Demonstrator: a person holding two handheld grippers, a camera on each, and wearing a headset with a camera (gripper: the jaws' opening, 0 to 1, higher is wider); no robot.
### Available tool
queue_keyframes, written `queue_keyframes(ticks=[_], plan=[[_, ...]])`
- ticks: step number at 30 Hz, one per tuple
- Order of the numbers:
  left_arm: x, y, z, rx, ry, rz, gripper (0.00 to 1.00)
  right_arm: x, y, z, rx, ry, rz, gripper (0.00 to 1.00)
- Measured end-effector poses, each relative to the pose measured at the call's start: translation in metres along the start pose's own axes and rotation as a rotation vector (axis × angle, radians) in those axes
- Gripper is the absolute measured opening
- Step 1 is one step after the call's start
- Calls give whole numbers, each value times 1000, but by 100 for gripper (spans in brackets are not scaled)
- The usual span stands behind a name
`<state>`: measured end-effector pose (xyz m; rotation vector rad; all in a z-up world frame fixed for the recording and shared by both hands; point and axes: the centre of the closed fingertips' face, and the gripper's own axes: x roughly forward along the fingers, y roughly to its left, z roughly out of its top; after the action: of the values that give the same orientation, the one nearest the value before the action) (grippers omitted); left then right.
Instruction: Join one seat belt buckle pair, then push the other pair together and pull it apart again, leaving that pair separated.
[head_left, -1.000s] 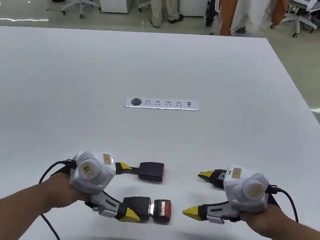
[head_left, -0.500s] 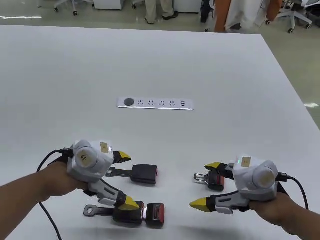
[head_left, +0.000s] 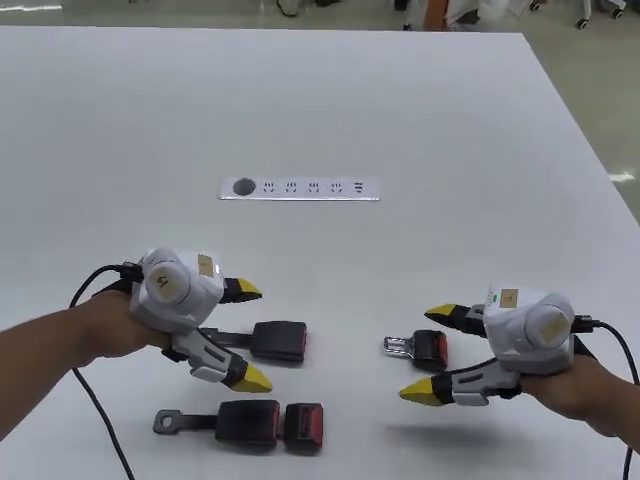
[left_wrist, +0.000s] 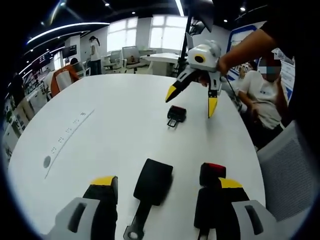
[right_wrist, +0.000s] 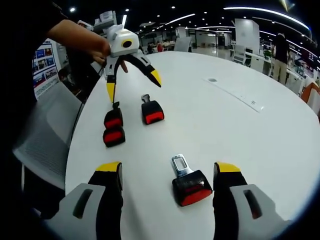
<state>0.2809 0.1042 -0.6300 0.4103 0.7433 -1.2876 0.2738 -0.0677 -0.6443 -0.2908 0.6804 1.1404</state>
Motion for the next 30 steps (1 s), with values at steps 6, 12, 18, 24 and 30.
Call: queue_keyframes(ticks=[6, 12, 18, 24, 30], plan=[[10, 10, -3, 14, 14, 4, 82, 2, -13, -8, 30, -2, -1, 73], [24, 16, -23, 30, 50, -22, 81, 3, -23, -20, 27, 20, 4, 71], [26, 16, -26, 46, 98, -39, 77, 6, -29, -31, 37, 43, 19, 68], [34, 19, -27, 67, 97, -35, 72, 6, -30, -37, 15, 66, 31, 64], [40, 21, -24, 81, 81, -35, 70, 8, -30, -40, 10, 79, 46, 62]])
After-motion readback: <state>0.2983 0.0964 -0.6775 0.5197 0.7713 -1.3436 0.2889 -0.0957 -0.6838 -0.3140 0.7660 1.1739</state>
